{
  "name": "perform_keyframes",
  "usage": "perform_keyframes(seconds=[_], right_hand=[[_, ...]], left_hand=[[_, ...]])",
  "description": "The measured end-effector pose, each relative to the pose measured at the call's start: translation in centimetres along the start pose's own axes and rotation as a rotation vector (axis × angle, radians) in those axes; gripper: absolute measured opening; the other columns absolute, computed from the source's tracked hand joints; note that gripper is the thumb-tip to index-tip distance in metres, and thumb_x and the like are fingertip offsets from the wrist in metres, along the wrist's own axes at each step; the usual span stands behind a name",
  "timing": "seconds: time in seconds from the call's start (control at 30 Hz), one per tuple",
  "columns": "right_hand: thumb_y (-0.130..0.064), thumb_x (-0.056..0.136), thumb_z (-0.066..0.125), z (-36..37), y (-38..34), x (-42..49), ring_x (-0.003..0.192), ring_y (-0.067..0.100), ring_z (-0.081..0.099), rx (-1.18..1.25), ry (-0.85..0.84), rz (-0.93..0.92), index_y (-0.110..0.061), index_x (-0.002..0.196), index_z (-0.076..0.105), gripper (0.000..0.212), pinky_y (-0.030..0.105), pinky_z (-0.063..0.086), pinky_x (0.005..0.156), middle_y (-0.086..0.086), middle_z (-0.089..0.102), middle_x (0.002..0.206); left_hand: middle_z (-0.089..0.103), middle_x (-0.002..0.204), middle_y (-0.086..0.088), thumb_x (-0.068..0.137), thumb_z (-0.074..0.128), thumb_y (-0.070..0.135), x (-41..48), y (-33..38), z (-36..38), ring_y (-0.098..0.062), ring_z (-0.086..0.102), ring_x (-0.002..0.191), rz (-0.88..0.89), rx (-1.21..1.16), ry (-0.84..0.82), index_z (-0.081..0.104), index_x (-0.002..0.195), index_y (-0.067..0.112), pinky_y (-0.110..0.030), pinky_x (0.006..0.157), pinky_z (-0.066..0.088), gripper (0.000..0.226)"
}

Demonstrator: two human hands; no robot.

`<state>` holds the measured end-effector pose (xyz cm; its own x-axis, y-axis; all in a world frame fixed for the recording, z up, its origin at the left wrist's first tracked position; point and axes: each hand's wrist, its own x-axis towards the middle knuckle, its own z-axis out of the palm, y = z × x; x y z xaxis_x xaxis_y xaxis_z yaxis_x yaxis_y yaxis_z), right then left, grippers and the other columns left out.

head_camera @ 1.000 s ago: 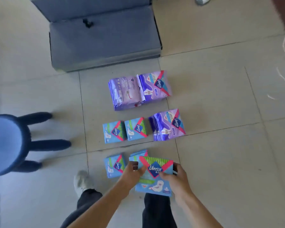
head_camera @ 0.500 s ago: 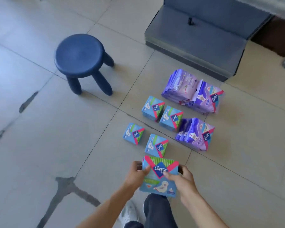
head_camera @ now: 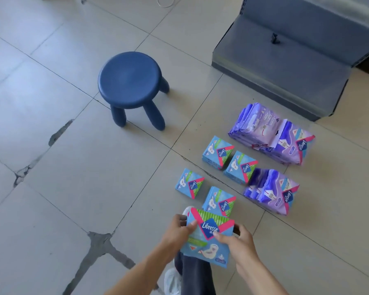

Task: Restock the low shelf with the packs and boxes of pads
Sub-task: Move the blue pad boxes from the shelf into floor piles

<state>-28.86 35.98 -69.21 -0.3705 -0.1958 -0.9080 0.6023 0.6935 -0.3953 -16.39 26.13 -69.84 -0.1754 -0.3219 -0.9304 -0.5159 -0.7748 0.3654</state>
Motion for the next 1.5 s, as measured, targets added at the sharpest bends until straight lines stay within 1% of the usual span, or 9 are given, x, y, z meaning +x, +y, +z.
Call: perform_keyframes(seconds=[0.3, 0.47, 0.77, 0.87, 1.0, 1.13, 1.2, 1.33, 1.5], right_hand=[[0.009, 0.063, 0.082, 2.9, -9.6, 7.6, 0.089, 0.029, 0.068, 0.160, 0.025, 0.015, -0.005, 0.105, 0.061, 0.048, 0.035, 0.055, 0.072, 0.013, 0.072, 0.095], [0.009, 0.060, 0.083, 3.6, -14.3, 10.8, 0.086, 0.033, 0.069, 0.323, 0.102, 0.022, -0.006, 0.098, 0.062, 0.047, 0.049, 0.056, 0.083, 0.014, 0.073, 0.091], [0.012, 0.063, 0.079, 6.1, -18.0, 16.3, 0.088, 0.028, 0.067, 0.677, 0.369, 0.092, -0.003, 0.103, 0.063, 0.045, 0.039, 0.052, 0.083, 0.014, 0.071, 0.095], [0.007, 0.065, 0.080, 7.2, -18.2, 16.6, 0.090, 0.029, 0.066, 0.779, 0.426, 0.125, -0.009, 0.098, 0.062, 0.041, 0.039, 0.052, 0.079, 0.012, 0.071, 0.095], [0.006, 0.070, 0.078, 7.5, -18.2, 15.9, 0.078, 0.021, 0.061, 0.858, 0.480, 0.148, -0.007, 0.104, 0.060, 0.041, 0.019, 0.046, 0.054, 0.010, 0.066, 0.093], [0.012, 0.070, 0.075, 6.9, -17.1, 15.5, 0.075, 0.018, 0.059, 0.962, 0.505, 0.145, -0.003, 0.105, 0.058, 0.042, 0.021, 0.043, 0.055, 0.005, 0.064, 0.083], [0.014, 0.070, 0.074, 7.0, -16.2, 15.2, 0.071, 0.012, 0.059, 1.006, 0.505, 0.144, -0.002, 0.106, 0.056, 0.043, 0.023, 0.043, 0.056, 0.000, 0.062, 0.079], [0.016, 0.072, 0.071, 7.3, -14.4, 14.9, 0.071, 0.003, 0.052, 1.074, 0.540, 0.079, 0.000, 0.107, 0.056, 0.042, 0.011, 0.045, 0.050, -0.002, 0.057, 0.078], [0.017, 0.069, 0.073, 8.7, -10.4, 16.0, 0.076, 0.012, 0.060, 1.177, 0.602, 0.068, -0.002, 0.111, 0.057, 0.049, 0.012, 0.045, 0.058, 0.007, 0.064, 0.090]], left_hand=[[0.060, 0.106, -0.002, 0.094, 0.057, 0.020, 8.1, 14.0, -0.2, -0.008, 0.064, 0.076, 0.028, 0.282, -0.063, 0.042, 0.120, 0.006, -0.016, 0.055, 0.053, 0.033], [0.064, 0.110, -0.005, 0.091, 0.062, 0.026, 11.9, 21.1, 1.3, -0.017, 0.068, 0.090, 0.052, 0.434, -0.115, 0.047, 0.120, 0.007, -0.033, 0.080, 0.058, 0.037], [0.061, 0.112, -0.010, 0.090, 0.063, 0.031, 21.6, 30.0, 6.0, -0.024, 0.063, 0.096, 0.088, 1.011, -0.324, 0.045, 0.110, 0.015, -0.036, 0.087, 0.052, 0.031], [0.062, 0.114, -0.012, 0.089, 0.063, 0.035, 23.1, 31.1, 6.9, -0.025, 0.063, 0.098, 0.100, 1.141, -0.375, 0.043, 0.109, 0.019, -0.042, 0.089, 0.052, 0.032], [0.057, 0.096, 0.002, 0.092, 0.060, 0.034, 23.5, 31.2, 8.1, -0.017, 0.057, 0.088, 0.115, 1.269, -0.447, 0.046, 0.103, 0.019, -0.026, 0.076, 0.049, 0.023], [0.057, 0.095, -0.004, 0.091, 0.062, 0.023, 23.7, 30.4, 9.5, -0.012, 0.054, 0.079, 0.159, 1.317, -0.542, 0.055, 0.098, 0.010, -0.020, 0.067, 0.044, 0.016], [0.060, 0.094, -0.009, 0.092, 0.061, 0.017, 23.6, 29.9, 9.8, -0.015, 0.055, 0.080, 0.176, 1.349, -0.587, 0.058, 0.085, 0.014, -0.025, 0.071, 0.044, 0.008], [0.065, 0.101, -0.009, 0.090, 0.064, 0.020, 23.9, 28.3, 10.5, -0.019, 0.060, 0.093, 0.192, 1.397, -0.585, 0.055, 0.099, 0.010, -0.040, 0.090, 0.050, 0.016], [0.057, 0.095, 0.002, 0.091, 0.062, 0.019, 25.3, 24.8, 10.7, -0.013, 0.054, 0.086, 0.180, 1.493, -0.628, 0.051, 0.107, 0.010, -0.017, 0.060, 0.039, 0.021]])
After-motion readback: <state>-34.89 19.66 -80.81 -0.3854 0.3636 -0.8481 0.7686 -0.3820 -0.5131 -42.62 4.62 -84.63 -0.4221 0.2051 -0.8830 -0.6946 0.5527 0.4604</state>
